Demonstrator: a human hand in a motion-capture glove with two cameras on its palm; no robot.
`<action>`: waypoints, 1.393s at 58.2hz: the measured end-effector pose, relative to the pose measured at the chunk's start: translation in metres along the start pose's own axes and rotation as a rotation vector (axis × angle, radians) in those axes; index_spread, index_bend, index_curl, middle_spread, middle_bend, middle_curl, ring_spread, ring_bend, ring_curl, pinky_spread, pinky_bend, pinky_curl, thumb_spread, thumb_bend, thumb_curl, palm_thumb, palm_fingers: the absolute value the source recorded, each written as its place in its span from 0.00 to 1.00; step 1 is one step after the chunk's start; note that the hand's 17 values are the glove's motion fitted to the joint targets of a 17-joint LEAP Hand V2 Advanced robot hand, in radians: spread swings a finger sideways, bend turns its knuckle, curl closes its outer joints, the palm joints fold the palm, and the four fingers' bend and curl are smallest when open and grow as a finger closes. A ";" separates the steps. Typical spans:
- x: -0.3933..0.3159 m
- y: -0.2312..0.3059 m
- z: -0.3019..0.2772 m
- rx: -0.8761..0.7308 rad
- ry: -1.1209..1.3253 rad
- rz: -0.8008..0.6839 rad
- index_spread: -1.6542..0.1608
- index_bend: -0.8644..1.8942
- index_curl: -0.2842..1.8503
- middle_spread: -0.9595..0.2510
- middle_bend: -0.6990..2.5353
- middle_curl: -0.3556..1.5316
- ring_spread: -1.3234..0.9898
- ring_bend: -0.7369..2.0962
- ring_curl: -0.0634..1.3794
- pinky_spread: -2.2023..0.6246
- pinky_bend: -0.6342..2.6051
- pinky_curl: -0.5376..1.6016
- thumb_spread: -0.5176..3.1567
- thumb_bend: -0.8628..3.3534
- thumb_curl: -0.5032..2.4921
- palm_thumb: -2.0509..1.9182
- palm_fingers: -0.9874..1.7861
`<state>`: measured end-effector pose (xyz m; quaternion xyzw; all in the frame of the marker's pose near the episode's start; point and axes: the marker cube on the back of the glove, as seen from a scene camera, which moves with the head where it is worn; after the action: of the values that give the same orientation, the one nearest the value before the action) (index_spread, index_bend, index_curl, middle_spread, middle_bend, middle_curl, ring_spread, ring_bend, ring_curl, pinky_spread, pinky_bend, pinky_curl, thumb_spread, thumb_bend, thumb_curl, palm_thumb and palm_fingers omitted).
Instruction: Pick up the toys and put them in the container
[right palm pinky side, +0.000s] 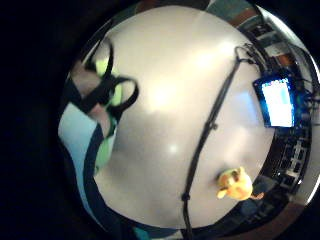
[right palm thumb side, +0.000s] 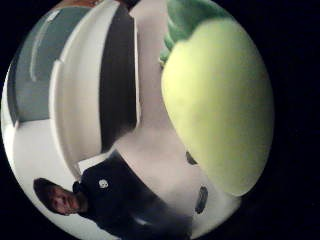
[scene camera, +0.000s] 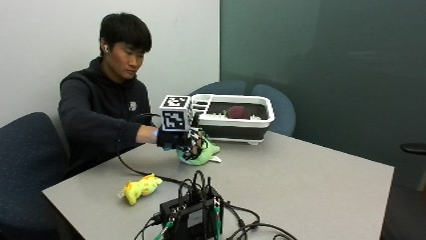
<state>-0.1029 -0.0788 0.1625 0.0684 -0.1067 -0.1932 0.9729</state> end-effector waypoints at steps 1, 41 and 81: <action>0.001 -0.001 -0.002 0.014 0.004 0.000 0.76 0.37 0.22 0.69 0.34 0.40 0.48 0.61 0.32 0.69 0.53 0.42 0.48 0.25 0.33 0.67 0.63; -0.182 -0.048 -0.151 0.109 -0.129 -0.190 0.71 0.37 0.28 0.59 0.41 0.54 0.45 0.68 0.40 0.64 0.49 0.44 0.29 0.21 0.44 0.70 0.70; 0.099 0.092 -0.142 -0.240 0.064 0.420 0.80 0.38 0.28 0.80 0.26 0.41 0.58 0.31 0.18 0.79 0.43 0.39 0.48 0.20 0.31 0.57 0.29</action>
<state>0.0529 -0.0196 0.0587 -0.0650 -0.0640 0.0044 0.9958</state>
